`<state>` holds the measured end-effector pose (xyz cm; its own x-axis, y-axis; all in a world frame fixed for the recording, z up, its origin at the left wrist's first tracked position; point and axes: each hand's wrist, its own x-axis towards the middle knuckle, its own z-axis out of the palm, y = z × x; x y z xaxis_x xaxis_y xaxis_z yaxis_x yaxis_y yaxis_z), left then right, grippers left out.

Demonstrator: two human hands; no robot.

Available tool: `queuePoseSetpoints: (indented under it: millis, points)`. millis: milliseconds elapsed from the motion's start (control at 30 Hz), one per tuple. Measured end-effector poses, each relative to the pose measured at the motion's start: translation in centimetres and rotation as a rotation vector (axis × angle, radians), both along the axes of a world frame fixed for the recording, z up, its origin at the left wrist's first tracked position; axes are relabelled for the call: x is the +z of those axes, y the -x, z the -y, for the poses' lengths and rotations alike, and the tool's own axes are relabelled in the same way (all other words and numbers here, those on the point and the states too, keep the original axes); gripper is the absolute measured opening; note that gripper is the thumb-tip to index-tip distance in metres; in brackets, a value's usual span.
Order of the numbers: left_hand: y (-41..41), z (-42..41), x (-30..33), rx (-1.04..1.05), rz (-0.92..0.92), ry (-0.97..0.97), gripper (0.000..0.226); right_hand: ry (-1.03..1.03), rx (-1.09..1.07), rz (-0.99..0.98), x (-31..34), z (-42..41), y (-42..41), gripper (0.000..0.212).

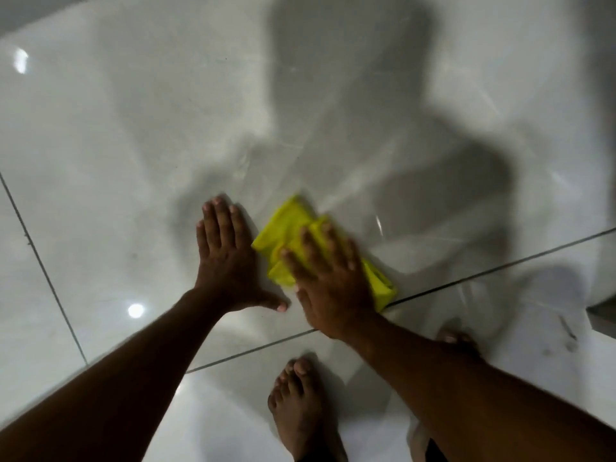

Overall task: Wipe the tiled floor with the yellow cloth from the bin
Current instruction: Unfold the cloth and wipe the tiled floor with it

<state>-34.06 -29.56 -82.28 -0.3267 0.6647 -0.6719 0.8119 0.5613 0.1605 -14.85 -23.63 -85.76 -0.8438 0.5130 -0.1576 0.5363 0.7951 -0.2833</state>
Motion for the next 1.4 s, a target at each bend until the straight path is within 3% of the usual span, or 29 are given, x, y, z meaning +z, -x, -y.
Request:
queuePoseSetpoints:
  millis: [100, 167, 333, 433, 500, 533, 600, 667, 733, 800, 900, 1000, 1033, 1067, 1167, 1233, 1267, 1333, 1400]
  points:
    - [0.1, 0.2, 0.1, -0.007, 0.001, -0.013, 0.184, -0.059, 0.497, -0.057, -0.6, -4.8, -2.6, 0.06]
    - [0.0, 0.1, 0.3, -0.017, -0.01, -0.013, 0.184, -0.141, 0.509, -0.062, -1.0, -9.8, -5.2, 0.057]
    - [-0.3, -0.4, 0.6, -0.006, 0.006, 0.005, 0.184, -0.242, -0.241, 0.093, -0.5, -14.9, -12.0, 0.061]
    - [-0.2, -0.3, 0.4, -0.003, -0.002, -0.012, 0.184, -0.208, -0.799, 0.13, -0.5, -9.4, -7.4, 0.056]
    - [-0.2, -0.2, 0.2, -0.009, 0.0, -0.036, 0.183, -0.161, -0.984, 0.128, -0.1, -4.8, -2.3, 0.058]
    - [-0.2, -0.1, 0.1, -0.011, 0.0, -0.049, 0.183, -0.108, -0.908, 0.116, 0.3, -3.0, -0.4, 0.059]
    - [0.0, 0.1, 0.0, -0.007, -0.016, -0.068, 0.183, -0.014, -0.471, 0.039, 0.2, -1.0, 0.4, 0.06]
    - [0.0, 0.2, -0.3, -0.004, -0.034, -0.087, 0.183, -0.063, 0.098, -0.024, -0.1, -4.3, -1.3, 0.058]
    - [0.0, 0.3, 0.0, 0.001, -0.04, -0.086, 0.183, -0.124, 0.425, -0.027, -0.6, -10.3, -2.7, 0.056]
    - [0.0, 0.2, 0.0, -0.012, -0.038, -0.077, 0.183, -0.177, 0.327, 0.021, -0.8, -14.5, -4.6, 0.054]
    - [0.1, 0.1, 0.1, -0.022, -0.043, -0.061, 0.183, -0.225, -0.25, 0.072, -0.5, -13.9, -7.6, 0.056]
    - [-0.1, 0.1, -0.2, -0.024, -0.063, -0.05, 0.184, -0.197, -0.74, 0.112, -0.2, -6.3, -6.5, 0.057]
    - [-0.1, 0.2, -0.3, -0.023, -0.062, -0.05, 0.185, -0.143, -0.75, 0.103, 0.1, -3.9, -5.5, 0.059]
    - [-0.2, 0.2, -0.3, -0.025, -0.061, -0.045, 0.185, -0.087, -0.623, 0.09, 0.3, -1.9, -4.9, 0.062]
    - [-0.2, -0.2, 0.1, -0.032, -0.062, -0.012, 0.186, -0.048, 0.19, 0.035, 0.5, -1.3, -6.4, 0.064]
    - [-0.4, -0.5, 1.1, -0.036, -0.085, 0.022, 0.186, -0.058, 0.523, 0.042, 1.2, -5.0, -7.5, 0.06]
    - [-0.7, -0.8, 1.6, -0.034, -0.105, 0.047, 0.185, -0.058, 0.584, 0.068, 1.6, -6.5, -7.9, 0.06]
    - [-1.8, -1.5, 2.7, -0.002, -0.161, 0.111, 0.181, -0.023, 0.402, 0.123, 2.8, -7.3, -9.0, 0.064]
    - [-3.7, -2.3, 3.7, 0.103, -0.201, 0.165, 0.167, 0.02, -0.143, 0.143, 4.5, -5.1, -9.7, 0.068]
